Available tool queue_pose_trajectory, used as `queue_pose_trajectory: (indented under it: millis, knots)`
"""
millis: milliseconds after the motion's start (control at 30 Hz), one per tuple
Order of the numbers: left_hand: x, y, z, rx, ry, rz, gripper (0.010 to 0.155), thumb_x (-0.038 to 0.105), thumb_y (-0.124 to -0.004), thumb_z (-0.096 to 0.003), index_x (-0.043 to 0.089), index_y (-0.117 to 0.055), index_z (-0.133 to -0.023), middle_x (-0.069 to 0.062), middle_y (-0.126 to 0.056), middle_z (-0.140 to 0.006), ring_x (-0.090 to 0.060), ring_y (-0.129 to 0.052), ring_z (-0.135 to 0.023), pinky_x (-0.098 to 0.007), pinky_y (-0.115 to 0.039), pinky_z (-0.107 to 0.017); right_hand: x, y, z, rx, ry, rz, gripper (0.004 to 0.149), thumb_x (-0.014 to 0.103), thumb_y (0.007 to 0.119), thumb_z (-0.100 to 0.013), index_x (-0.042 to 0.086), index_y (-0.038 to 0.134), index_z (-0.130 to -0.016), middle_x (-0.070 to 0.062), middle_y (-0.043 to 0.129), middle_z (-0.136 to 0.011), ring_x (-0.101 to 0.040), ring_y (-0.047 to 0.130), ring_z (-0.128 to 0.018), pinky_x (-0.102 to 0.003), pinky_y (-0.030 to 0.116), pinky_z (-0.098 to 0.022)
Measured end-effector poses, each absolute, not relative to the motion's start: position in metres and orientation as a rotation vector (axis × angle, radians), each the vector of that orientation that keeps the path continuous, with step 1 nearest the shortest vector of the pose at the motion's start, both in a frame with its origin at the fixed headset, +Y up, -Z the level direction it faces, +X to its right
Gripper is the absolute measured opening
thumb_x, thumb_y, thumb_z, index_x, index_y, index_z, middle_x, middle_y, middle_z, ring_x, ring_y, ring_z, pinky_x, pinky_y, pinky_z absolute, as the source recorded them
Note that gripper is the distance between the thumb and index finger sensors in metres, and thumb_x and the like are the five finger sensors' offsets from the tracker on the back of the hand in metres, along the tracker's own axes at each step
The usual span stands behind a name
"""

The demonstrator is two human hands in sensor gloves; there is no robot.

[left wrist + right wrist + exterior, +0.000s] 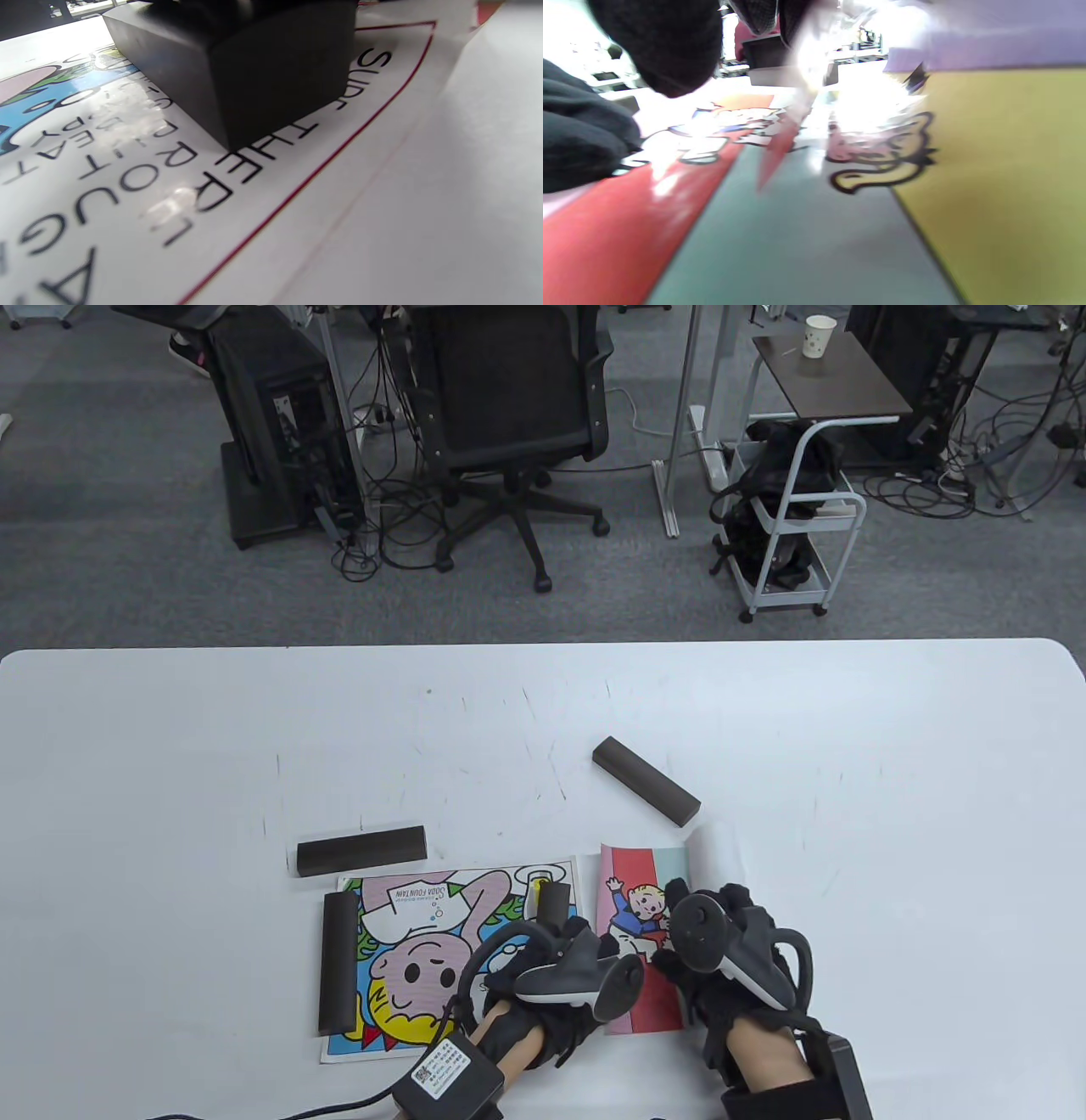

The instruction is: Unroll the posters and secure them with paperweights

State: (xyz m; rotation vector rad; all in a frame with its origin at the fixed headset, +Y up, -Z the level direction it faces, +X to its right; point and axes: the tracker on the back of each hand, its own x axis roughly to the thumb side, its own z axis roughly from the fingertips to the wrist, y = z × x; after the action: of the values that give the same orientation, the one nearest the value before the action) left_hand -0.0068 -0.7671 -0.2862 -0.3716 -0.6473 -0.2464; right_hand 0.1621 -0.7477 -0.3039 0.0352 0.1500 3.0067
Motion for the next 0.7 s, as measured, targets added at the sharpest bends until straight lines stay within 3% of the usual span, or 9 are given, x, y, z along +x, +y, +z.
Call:
queue_pose_trajectory:
  millis: [100, 167, 233, 267, 300, 333, 433, 667, 700]
  knots:
    - [-0.007, -0.767, -0.286, -0.373, -0.646, -0.243, 0.056, 0.052, -0.060, -0.0455, 0.041, -0.054, -0.100, 0.014, -0.046, -0.114, -0.029, -0.040, -0.110, -0.054, -0.045, -0.076, 0.167, -0.746, -0.306, -0.034, 0.158, 3.029, 0.061, 0.031, 0.085, -0.043, 0.033, 0.057, -0.097, 0.004, 0.049, -0.112, -0.047, 0.022, -0.102, -0.058, 0.035, -0.071]
    - [-0.007, -0.768, -0.286, -0.373, -0.645, -0.244, 0.056, 0.052, -0.060, -0.0456, 0.041, -0.054, -0.100, 0.014, -0.046, -0.114, -0.030, -0.040, -0.110, -0.054, -0.045, -0.076, 0.172, -0.745, -0.308, -0.101, 0.155, 3.065, 0.055, 0.016, 0.081, -0.042, 0.035, 0.068, -0.092, 0.006, 0.060, -0.109, -0.046, 0.025, -0.102, -0.059, 0.035, -0.071]
    - [-0.007, -0.768, -0.286, -0.373, -0.644, -0.244, 0.056, 0.052, -0.060, -0.0455, 0.041, -0.054, -0.100, 0.014, -0.046, -0.114, -0.029, -0.040, -0.111, -0.054, -0.045, -0.076, 0.178, -0.746, -0.310, -0.212, 0.202, 3.083, 0.050, 0.013, 0.076, -0.043, 0.034, 0.073, -0.089, 0.004, 0.069, -0.105, -0.046, 0.026, -0.102, -0.061, 0.034, -0.072]
    - [-0.007, -0.768, -0.286, -0.372, -0.644, -0.245, 0.056, 0.052, -0.060, -0.0456, 0.041, -0.054, -0.100, 0.014, -0.046, -0.114, -0.030, -0.040, -0.111, -0.054, -0.045, -0.076, 0.182, -0.748, -0.311, -0.281, 0.252, 3.088, 0.050, 0.013, 0.075, -0.043, 0.033, 0.074, -0.089, 0.004, 0.069, -0.105, -0.047, 0.026, -0.102, -0.062, 0.032, -0.072]
    - [-0.007, -0.768, -0.286, -0.372, -0.644, -0.246, 0.056, 0.052, -0.060, -0.0455, 0.041, -0.054, -0.100, 0.014, -0.046, -0.114, -0.030, -0.040, -0.111, -0.055, -0.045, -0.076, 0.186, -0.750, -0.312, -0.360, 0.304, 3.098, 0.043, 0.023, 0.073, -0.048, 0.033, 0.073, -0.089, 0.003, 0.068, -0.106, -0.048, 0.026, -0.102, -0.062, 0.031, -0.072]
    - [-0.007, -0.768, -0.286, -0.372, -0.643, -0.246, 0.056, 0.052, -0.060, -0.0456, 0.041, -0.054, -0.100, 0.013, -0.046, -0.114, -0.030, -0.040, -0.111, -0.055, -0.045, -0.076, 0.193, -0.752, -0.312, -0.447, 0.342, 3.097, 0.049, 0.018, 0.073, -0.044, 0.033, 0.071, -0.090, 0.002, 0.067, -0.107, -0.049, 0.025, -0.102, -0.063, 0.029, -0.072]
    - [-0.006, -0.767, -0.286, -0.378, -0.636, -0.249, 0.056, 0.052, -0.060, -0.0457, 0.040, -0.054, -0.100, 0.013, -0.046, -0.114, -0.029, -0.040, -0.111, -0.055, -0.045, -0.076, 0.212, -0.757, -0.313, -0.637, 0.374, 3.048, 0.050, 0.037, 0.074, -0.047, 0.032, 0.064, -0.096, -0.003, 0.058, -0.111, -0.051, 0.021, -0.101, -0.065, 0.026, -0.072]
    - [-0.005, -0.767, -0.285, -0.378, -0.632, -0.257, 0.055, 0.052, -0.060, -0.0456, 0.041, -0.054, -0.099, 0.013, -0.046, -0.114, -0.029, -0.041, -0.111, -0.055, -0.045, -0.076, 0.260, -0.764, -0.309, -1.049, 0.447, 2.836, 0.058, 0.034, 0.070, -0.046, 0.033, 0.048, -0.100, 0.001, 0.044, -0.115, -0.051, 0.015, -0.101, -0.065, 0.026, -0.073]
    - [-0.005, -0.767, -0.285, -0.378, -0.632, -0.258, 0.055, 0.052, -0.060, -0.0456, 0.040, -0.055, -0.099, 0.013, -0.046, -0.113, -0.030, -0.041, -0.110, -0.055, -0.045, -0.076, 0.265, -0.767, -0.308, -1.072, 0.462, 2.803, 0.058, 0.040, 0.069, -0.048, 0.033, 0.046, -0.101, 0.002, 0.042, -0.116, -0.051, 0.015, -0.102, -0.065, 0.026, -0.073]
